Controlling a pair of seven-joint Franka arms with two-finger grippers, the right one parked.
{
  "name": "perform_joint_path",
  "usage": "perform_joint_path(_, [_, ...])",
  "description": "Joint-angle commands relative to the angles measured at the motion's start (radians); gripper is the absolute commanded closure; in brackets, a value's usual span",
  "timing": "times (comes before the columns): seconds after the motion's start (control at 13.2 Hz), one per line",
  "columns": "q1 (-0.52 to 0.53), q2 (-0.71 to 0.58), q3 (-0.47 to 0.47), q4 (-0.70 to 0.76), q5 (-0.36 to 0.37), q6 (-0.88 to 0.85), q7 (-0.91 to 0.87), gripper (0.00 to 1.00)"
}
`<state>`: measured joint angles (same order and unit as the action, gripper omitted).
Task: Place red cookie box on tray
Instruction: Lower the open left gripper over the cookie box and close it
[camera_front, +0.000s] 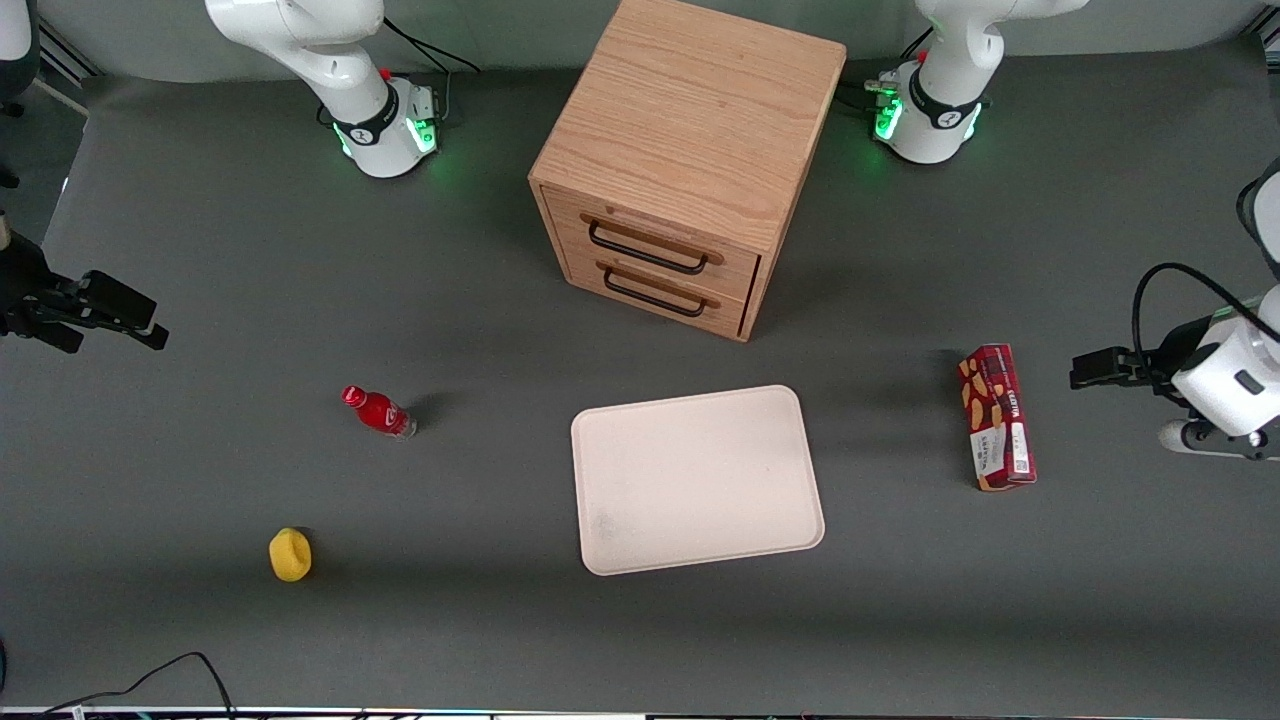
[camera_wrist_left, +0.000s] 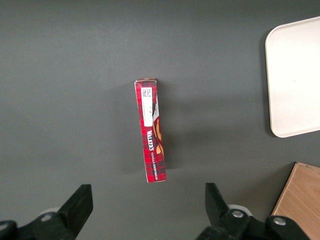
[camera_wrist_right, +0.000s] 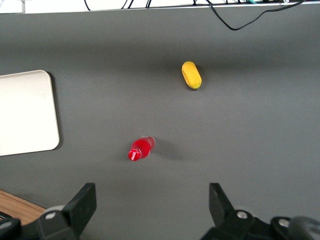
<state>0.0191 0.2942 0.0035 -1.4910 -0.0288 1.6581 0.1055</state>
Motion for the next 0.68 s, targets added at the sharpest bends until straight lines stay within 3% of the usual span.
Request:
perform_joint_path(0.0, [-0.005,-0.012,0.009,-0.072,0.003,0.058,0.014,0.0])
perform_joint_path(0.6, [0.008,-0.015,0.009,-0.204,0.004,0.186,0.06,0.0])
